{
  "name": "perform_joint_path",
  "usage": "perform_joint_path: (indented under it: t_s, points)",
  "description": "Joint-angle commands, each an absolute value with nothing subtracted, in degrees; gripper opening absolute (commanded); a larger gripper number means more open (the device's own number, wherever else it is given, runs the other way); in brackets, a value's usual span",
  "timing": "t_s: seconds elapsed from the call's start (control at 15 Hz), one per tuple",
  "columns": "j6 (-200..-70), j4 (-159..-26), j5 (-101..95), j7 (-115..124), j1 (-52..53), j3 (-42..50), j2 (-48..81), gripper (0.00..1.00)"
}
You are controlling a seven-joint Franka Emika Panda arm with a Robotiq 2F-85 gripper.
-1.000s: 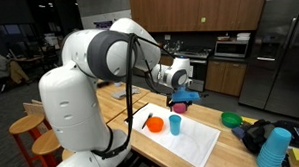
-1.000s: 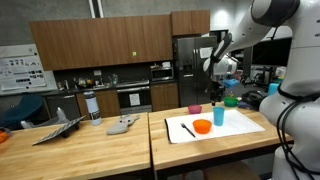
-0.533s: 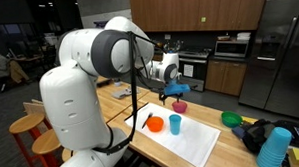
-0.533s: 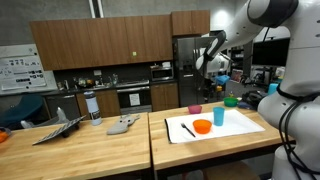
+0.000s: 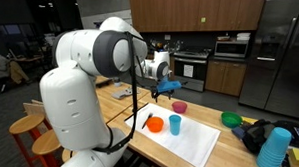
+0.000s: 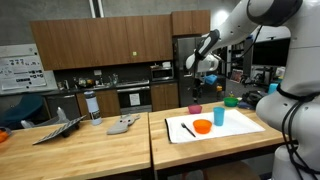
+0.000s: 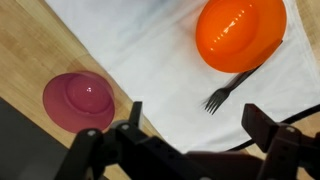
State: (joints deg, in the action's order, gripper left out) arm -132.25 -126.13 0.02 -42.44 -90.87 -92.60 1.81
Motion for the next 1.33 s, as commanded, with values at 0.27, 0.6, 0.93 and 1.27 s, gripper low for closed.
perform_joint_path:
  t_s: [0.27,0.6,0.93,1.27]
  points:
    - [-132.18,-126.07,0.01,-42.48,-91.11,-92.48,1.89,1.0]
    - [-132.15,-126.07,0.01,-42.48,-91.1,-92.5,1.89,1.0]
    - [-132.13,-125.97,0.0,-42.24,-90.73,-92.08,0.9,1.0]
    - [-129.71,-122.83,-1.2,-37.66,-86.03,-87.9,0.15,1.0]
